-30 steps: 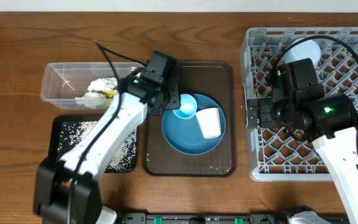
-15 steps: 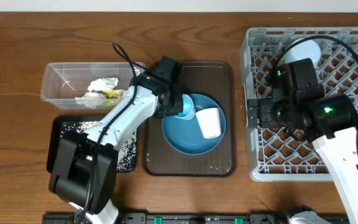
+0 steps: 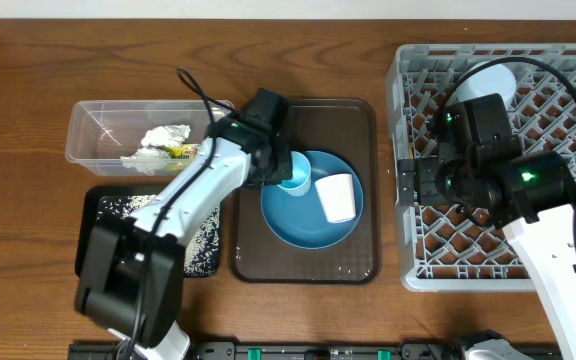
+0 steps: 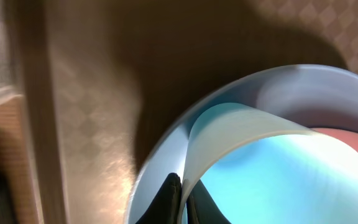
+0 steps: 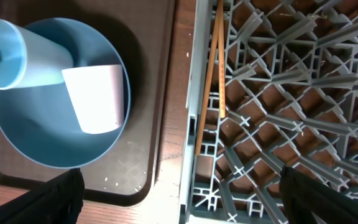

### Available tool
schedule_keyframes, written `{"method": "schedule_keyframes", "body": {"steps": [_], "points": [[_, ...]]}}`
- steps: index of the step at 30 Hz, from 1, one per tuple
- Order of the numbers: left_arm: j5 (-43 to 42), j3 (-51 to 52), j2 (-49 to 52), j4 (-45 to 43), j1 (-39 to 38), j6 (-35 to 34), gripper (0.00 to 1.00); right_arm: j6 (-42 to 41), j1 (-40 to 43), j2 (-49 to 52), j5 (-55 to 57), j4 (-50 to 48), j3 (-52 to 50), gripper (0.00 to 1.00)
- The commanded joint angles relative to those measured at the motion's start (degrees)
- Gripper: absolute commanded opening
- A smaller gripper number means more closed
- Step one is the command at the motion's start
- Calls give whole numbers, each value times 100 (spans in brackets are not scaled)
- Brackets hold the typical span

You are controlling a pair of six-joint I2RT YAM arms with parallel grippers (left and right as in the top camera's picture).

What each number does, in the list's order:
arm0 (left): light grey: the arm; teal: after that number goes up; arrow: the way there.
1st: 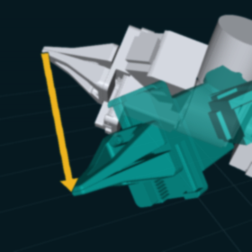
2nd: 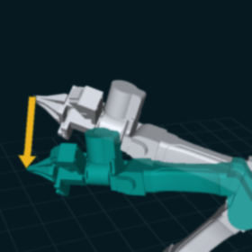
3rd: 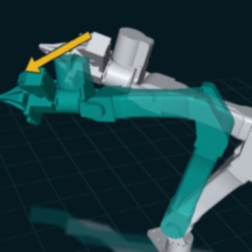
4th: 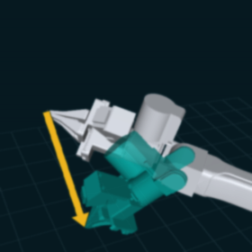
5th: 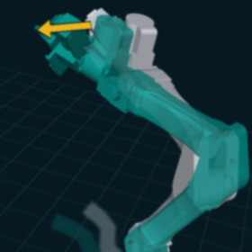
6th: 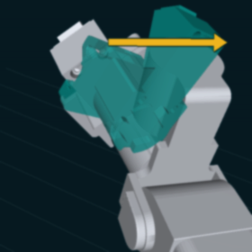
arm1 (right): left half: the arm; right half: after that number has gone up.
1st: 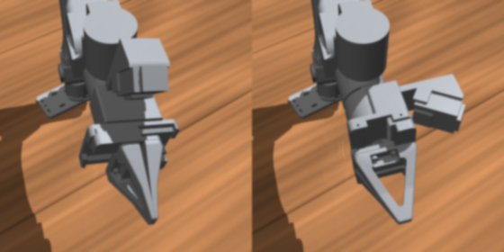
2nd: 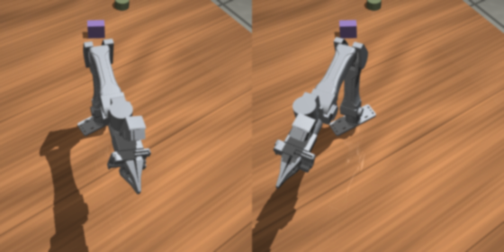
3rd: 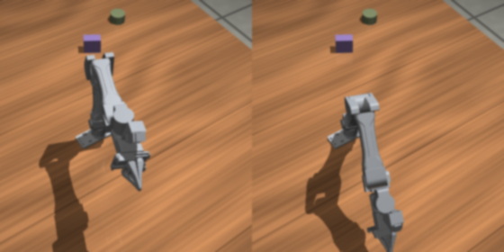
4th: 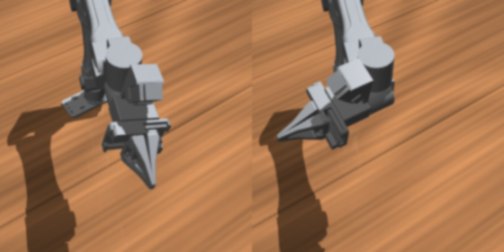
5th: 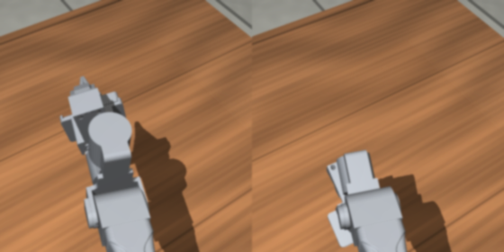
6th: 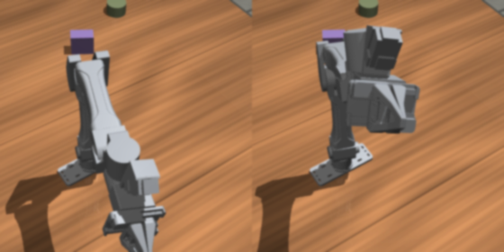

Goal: Sort waste into correct bins and load items into the dishwasher rack
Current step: 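Raise the light-blue cup with the left gripper toward the right gripper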

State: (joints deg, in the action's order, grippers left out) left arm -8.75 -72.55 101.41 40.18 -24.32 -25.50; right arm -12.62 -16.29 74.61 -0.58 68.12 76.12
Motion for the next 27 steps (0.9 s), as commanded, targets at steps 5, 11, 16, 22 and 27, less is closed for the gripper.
{"method": "schedule_keyframes", "body": {"steps": [5,11,16,22,27], "points": [[-1432,0,-1333,96,750,197,6,-63,15,9,13,2,15,99],[-4295,2,-1617,337,1821,852,6,-63,13,9,13,2,15,99],[-6142,2,-1517,577,2463,1480,6,-63,15,9,13,2,15,99],[-7156,2,-1493,586,2518,1506,6,-66,13,9,-31,-39,15,99],[-7333,2,-1493,595,2358,1543,6,-70,13,9,-481,-363,15,99]]}}
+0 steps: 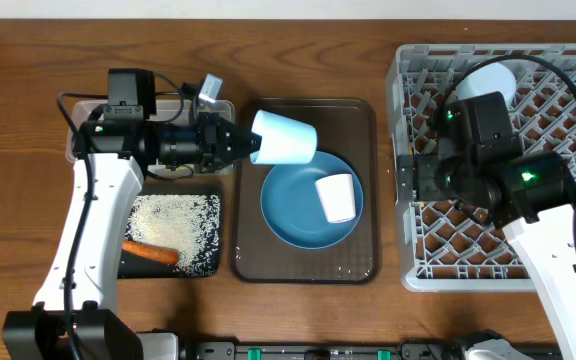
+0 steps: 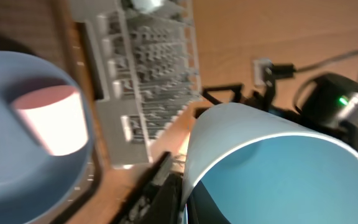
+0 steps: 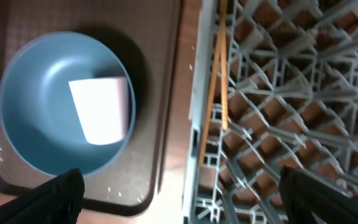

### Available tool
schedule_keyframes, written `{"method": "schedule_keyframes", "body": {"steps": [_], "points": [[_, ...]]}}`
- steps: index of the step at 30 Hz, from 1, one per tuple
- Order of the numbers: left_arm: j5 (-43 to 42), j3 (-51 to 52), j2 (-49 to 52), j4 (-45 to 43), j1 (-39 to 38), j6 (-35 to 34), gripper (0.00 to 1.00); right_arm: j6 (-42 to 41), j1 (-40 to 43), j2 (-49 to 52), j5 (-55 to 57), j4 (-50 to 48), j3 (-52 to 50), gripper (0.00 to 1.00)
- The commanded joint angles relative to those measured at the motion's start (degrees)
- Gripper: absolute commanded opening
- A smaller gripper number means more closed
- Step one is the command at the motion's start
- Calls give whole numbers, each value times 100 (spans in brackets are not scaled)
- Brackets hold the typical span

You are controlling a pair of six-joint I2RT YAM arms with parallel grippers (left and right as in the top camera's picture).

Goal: Sort waste into correct bins and load items into the dishwasher rack
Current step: 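Raise the light-blue cup with the left gripper toward the right gripper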

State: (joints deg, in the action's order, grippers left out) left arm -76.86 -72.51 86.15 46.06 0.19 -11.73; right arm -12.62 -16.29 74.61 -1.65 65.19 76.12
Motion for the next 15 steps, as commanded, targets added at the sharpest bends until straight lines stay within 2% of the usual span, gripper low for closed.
{"method": "schedule_keyframes", "body": {"steps": [1,3,7,9,11,15], "points": [[-522,-2,33,17,-151,166,6,-57,13,7,-791,-144,20,99],[-525,-2,33,15,-262,166,6,372,26,-39,-1572,-190,61,99],[-525,-2,33,24,-413,166,6,1237,57,-278,-4376,-564,72,98],[-527,-2,33,39,-448,164,6,1416,103,-415,-5289,-833,72,99],[-527,-2,33,44,-450,166,6,1416,164,-540,-5713,-1161,72,99],[-831,-2,33,42,-450,166,6,1401,186,-669,-5681,-1432,72,99]]}}
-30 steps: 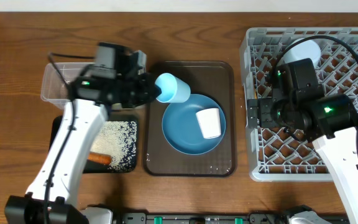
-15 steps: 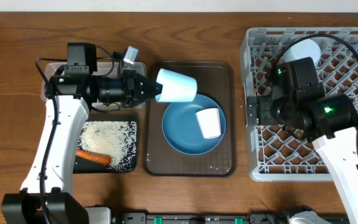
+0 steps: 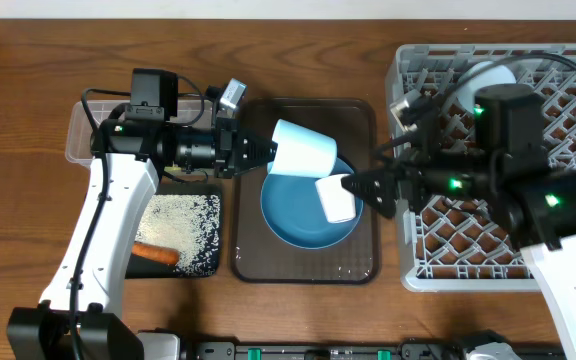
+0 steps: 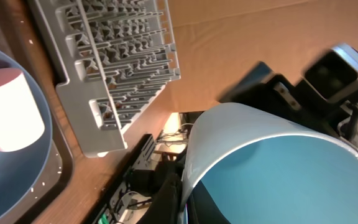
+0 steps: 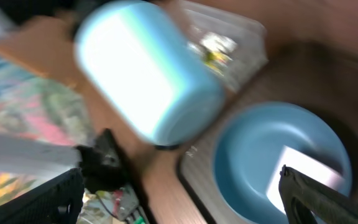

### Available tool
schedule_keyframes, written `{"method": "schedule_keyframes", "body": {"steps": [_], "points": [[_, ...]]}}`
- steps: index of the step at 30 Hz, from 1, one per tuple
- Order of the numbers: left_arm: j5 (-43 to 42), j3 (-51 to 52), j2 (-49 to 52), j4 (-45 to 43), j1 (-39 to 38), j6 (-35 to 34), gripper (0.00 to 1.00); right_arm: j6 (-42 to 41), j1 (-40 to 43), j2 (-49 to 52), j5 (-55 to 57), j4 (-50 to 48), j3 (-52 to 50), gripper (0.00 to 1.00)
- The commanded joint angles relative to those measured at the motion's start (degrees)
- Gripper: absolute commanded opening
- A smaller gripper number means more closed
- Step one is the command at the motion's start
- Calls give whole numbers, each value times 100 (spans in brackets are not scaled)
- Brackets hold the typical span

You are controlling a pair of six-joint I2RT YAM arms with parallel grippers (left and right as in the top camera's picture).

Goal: Sort waste into correct bins and load items into the dishwasher rack
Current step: 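Raise the light-blue cup with the left gripper toward the right gripper, then grasp the light-blue cup with the right gripper from the left gripper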

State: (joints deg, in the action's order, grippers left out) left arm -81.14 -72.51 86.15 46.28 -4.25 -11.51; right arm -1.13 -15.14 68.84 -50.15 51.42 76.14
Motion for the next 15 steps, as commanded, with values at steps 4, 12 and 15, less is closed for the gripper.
{"method": "schedule_keyframes", "body": {"steps": [4,12,15], "points": [[-885,-2,33,17,-7,225,6,254,44,-37,-837,-46,57,99],[-883,-2,33,20,-50,365,6,254,44,-15,-1174,-140,50,99],[-887,-2,33,31,-114,378,6,249,7,-13,-1182,-221,50,99]]}}
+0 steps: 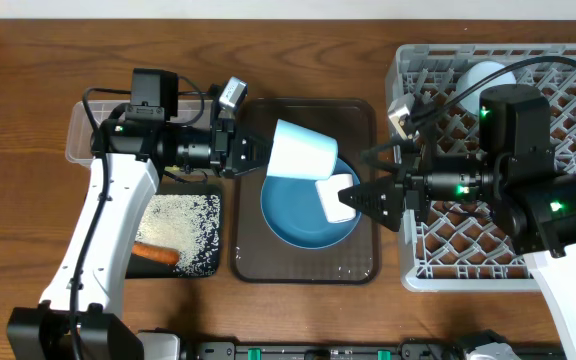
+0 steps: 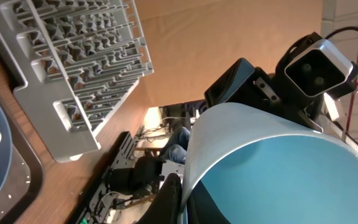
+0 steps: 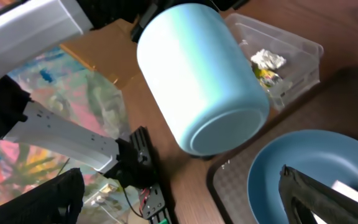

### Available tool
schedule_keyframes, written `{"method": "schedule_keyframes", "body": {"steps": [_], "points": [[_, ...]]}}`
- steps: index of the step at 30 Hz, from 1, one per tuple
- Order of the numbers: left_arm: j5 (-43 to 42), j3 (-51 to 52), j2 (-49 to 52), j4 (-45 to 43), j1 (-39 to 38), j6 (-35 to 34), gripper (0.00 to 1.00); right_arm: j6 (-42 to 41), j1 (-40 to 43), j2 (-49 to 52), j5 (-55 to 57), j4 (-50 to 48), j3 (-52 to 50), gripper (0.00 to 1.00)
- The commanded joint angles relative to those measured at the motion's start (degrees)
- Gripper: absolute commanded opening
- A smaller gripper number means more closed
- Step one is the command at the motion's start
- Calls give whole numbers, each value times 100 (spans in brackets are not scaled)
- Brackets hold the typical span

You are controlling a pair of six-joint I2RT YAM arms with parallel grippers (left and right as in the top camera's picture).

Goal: Sort waste into correct bins and load items into the dishwasher rack
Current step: 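Grasp the light-blue cup with the right gripper from the left gripper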

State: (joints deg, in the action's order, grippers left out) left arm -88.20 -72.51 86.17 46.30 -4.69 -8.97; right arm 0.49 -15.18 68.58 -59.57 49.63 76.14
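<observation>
A light blue cup (image 1: 304, 151) hangs on its side above the brown tray (image 1: 353, 115), with my left gripper (image 1: 260, 153) shut on its rim. In the left wrist view a finger (image 2: 170, 198) pinches the cup's wall (image 2: 229, 124). My right gripper (image 1: 366, 186) is open and faces the cup's base from the right. In the right wrist view the cup (image 3: 197, 74) fills the top, ahead of that gripper (image 3: 179, 186). A white cup (image 1: 337, 197) lies on the blue plate (image 1: 290, 215). The grey dishwasher rack (image 1: 568, 150) stands at the right.
A clear bin (image 1: 98, 125) with crumpled paper waste sits at the back left. A black tray (image 1: 203, 262) of rice with a carrot (image 1: 153, 253) lies in front of it. A white bowl (image 1: 488, 76) rests in the rack's far part.
The left gripper still holds the blue cup in nearly the same spot, tipped a little more. The open right gripper has shifted slightly and now faces the cup's base squarely.
At first my left gripper was shut on the blue cup's rim as it stood on the plate, and the right arm stayed by the rack. Then the cup was held sideways above the tray's back left. The right gripper later stood out over the tray, open towards the cup.
</observation>
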Motion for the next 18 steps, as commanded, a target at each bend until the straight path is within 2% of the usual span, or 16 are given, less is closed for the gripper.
{"method": "schedule_keyframes", "body": {"steps": [1,11,18], "points": [[-181,-2,31,46,-101,125,6,90,-31,13,-238,-61,50,99],[-184,-2,28,203,-291,129,5,87,-428,120,546,-114,46,99],[-184,-2,28,323,-330,151,6,20,-686,326,538,-450,46,99]]}}
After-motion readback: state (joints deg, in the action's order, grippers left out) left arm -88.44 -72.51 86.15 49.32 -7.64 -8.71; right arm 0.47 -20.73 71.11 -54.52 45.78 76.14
